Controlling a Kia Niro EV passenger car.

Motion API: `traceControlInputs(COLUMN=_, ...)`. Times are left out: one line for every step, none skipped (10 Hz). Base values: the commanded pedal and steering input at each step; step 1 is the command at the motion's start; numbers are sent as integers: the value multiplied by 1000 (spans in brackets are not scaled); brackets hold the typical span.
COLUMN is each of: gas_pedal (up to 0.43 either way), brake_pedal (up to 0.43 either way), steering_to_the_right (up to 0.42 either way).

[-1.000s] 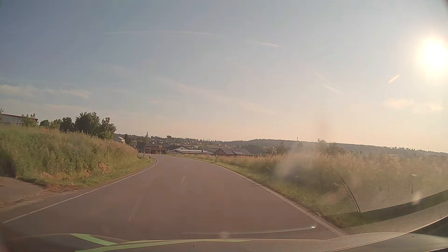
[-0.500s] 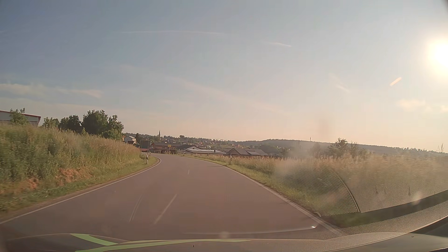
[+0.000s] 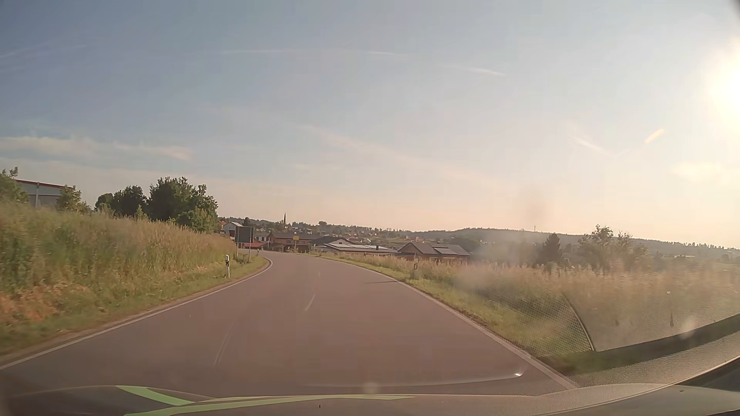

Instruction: Follow the waypoints while adhering to traffic rules and regulations

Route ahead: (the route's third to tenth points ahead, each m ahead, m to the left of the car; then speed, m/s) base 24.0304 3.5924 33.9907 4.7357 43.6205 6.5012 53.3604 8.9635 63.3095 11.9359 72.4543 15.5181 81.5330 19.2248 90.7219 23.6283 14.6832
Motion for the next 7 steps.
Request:
traceControlInputs(gas_pedal=110, brake_pedal=0, steering_to_the_right=-24)
traceControlInputs(gas_pedal=110, brake_pedal=0, steering_to_the_right=-20)
traceControlInputs(gas_pedal=110, brake_pedal=0, steering_to_the_right=-18)
traceControlInputs(gas_pedal=110, brake_pedal=0, steering_to_the_right=-18)
traceControlInputs(gas_pedal=110, brake_pedal=0, steering_to_the_right=-19)
traceControlInputs(gas_pedal=110, brake_pedal=0, steering_to_the_right=-19)
traceControlInputs(gas_pedal=110, brake_pedal=0, steering_to_the_right=-20)
